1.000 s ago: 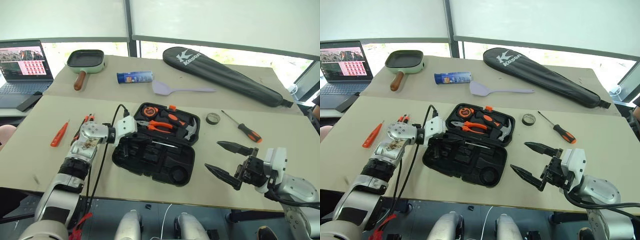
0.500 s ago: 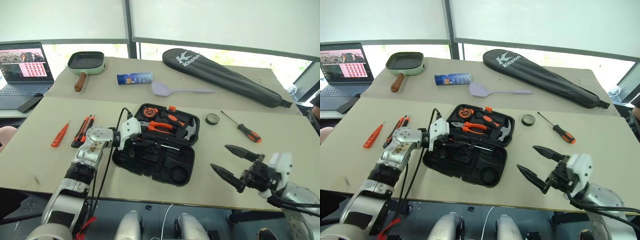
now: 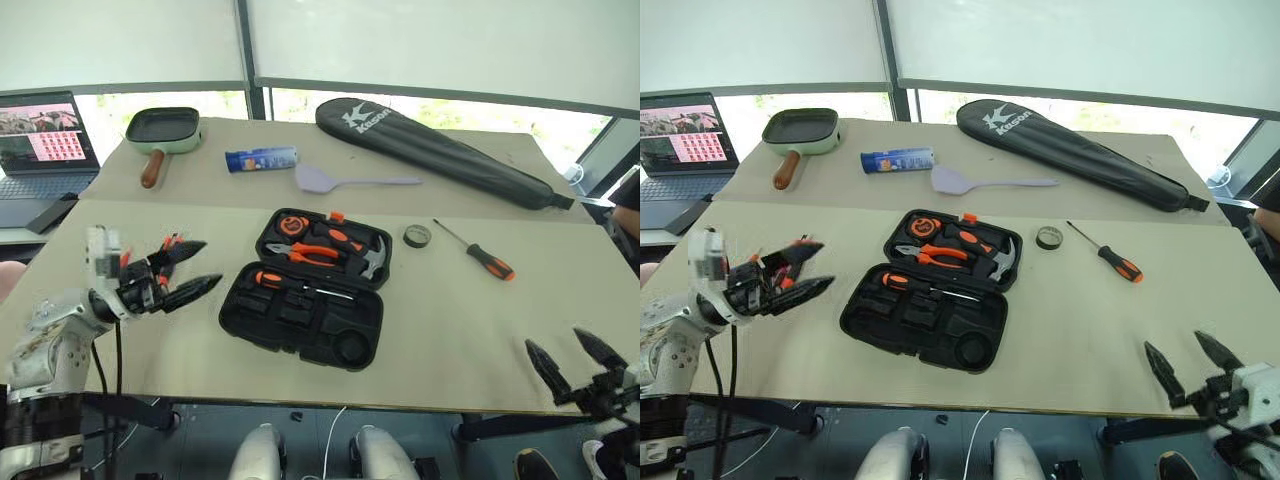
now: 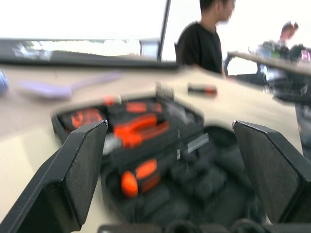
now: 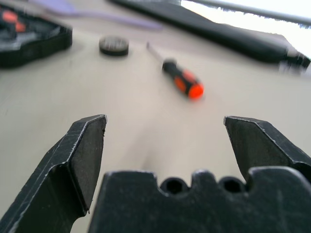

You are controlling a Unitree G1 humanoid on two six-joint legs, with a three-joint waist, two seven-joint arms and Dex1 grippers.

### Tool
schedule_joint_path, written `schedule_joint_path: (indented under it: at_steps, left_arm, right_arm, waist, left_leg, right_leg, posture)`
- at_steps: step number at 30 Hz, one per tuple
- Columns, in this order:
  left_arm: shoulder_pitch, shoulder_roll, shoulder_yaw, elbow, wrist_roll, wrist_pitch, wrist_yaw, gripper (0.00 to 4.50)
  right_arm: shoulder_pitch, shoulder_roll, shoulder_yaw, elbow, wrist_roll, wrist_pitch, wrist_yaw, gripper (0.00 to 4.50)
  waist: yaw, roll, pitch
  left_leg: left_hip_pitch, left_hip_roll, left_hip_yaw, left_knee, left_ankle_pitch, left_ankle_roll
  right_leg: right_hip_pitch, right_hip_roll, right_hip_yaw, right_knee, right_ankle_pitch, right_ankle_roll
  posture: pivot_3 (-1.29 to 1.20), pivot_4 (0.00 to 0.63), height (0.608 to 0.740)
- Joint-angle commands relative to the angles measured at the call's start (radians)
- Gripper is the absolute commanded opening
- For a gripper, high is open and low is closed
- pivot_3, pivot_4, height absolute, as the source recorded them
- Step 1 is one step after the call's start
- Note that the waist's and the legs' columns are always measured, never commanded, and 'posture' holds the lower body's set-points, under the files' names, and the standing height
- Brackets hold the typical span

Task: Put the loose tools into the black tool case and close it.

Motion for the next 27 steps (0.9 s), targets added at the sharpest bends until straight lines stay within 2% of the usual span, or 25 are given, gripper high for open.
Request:
schedule_joint_path:
  at_steps: [1,4,8,12,16,20,24,27]
  left_arm:
    - [0.061,0.013,-0.028,-0.085,0.015,-0.019,-0.037,4.45]
    - [0.056,0.023,-0.038,-0.075,0.029,-0.034,-0.050,4.45]
    - [0.028,0.031,-0.045,-0.054,0.044,-0.047,-0.058,4.45]
    - [0.039,0.032,-0.049,-0.076,0.042,-0.046,-0.058,4.45]
    - [0.066,0.036,-0.041,-0.102,0.034,-0.042,-0.052,4.45]
    - [0.094,0.044,-0.039,-0.115,0.039,-0.048,-0.056,4.45]
    - [0.107,0.051,-0.033,-0.125,0.031,-0.048,-0.057,4.50]
    - [0.119,0.057,-0.028,-0.135,0.023,-0.047,-0.069,4.50]
  right_arm:
    - [-0.210,-0.187,0.069,0.136,-0.061,0.143,0.000,4.50]
    - [-0.426,-0.325,0.186,0.326,-0.154,0.262,0.014,4.50]
    - [-0.735,-0.396,0.360,0.598,-0.276,0.249,0.120,4.50]
    - [-0.958,-0.390,0.539,0.821,-0.426,0.285,0.179,4.50]
    - [-1.097,-0.356,0.594,0.999,-0.470,0.324,0.211,4.50]
    - [-1.170,-0.331,0.629,1.134,-0.515,0.323,0.220,4.50]
    - [-1.208,-0.316,0.620,1.204,-0.530,0.279,0.207,3.41]
    - [-1.220,-0.317,0.608,1.228,-0.530,0.253,0.192,2.36]
  waist:
    - [-0.010,0.001,0.000]
    - [-0.021,0.001,0.001]
    - [-0.018,0.000,0.001]
    - [-0.020,0.002,0.002]
    - [-0.021,0.002,0.002]
    - [-0.021,0.002,0.002]
    - [-0.022,0.002,0.002]
    - [-0.023,0.002,0.002]
  left_leg:
    - [0.002,0.000,0.001,0.000,0.000,0.000]
    - [0.003,-0.001,0.005,-0.001,0.000,0.001]
    - [0.004,0.000,0.006,-0.006,0.000,0.001]
    - [0.000,-0.001,0.007,-0.009,0.000,0.001]
    - [-0.011,-0.002,0.007,-0.009,-0.001,0.000]
    - [-0.013,-0.002,0.008,-0.009,-0.001,0.000]
    - [-0.012,-0.002,0.009,-0.009,-0.001,0.000]
    - [-0.011,-0.002,0.009,-0.009,-0.001,0.000]
  right_leg:
    - [0.001,0.000,0.001,0.000,0.000,0.000]
    - [0.000,0.001,0.004,0.000,0.000,-0.001]
    - [-0.001,0.005,0.001,0.000,-0.002,-0.004]
    - [-0.005,0.005,0.001,-0.001,-0.002,-0.004]
    - [-0.016,0.002,0.002,-0.001,-0.001,-0.002]
    - [-0.017,0.001,0.001,-0.002,-0.001,-0.002]
    - [-0.016,0.001,0.001,-0.002,-0.001,-0.002]
    - [-0.015,0.001,0.001,-0.001,-0.001,-0.002]
  posture:
    - [0.00,0.150,0.740]
    - [0.00,0.150,0.740]
    - [0.00,0.150,0.740]
    - [0.00,0.150,0.740]
    - [0.00,0.150,0.740]
    - [0.00,0.150,0.740]
    - [0.00,0.150,0.740]
    - [0.00,0.150,0.740]
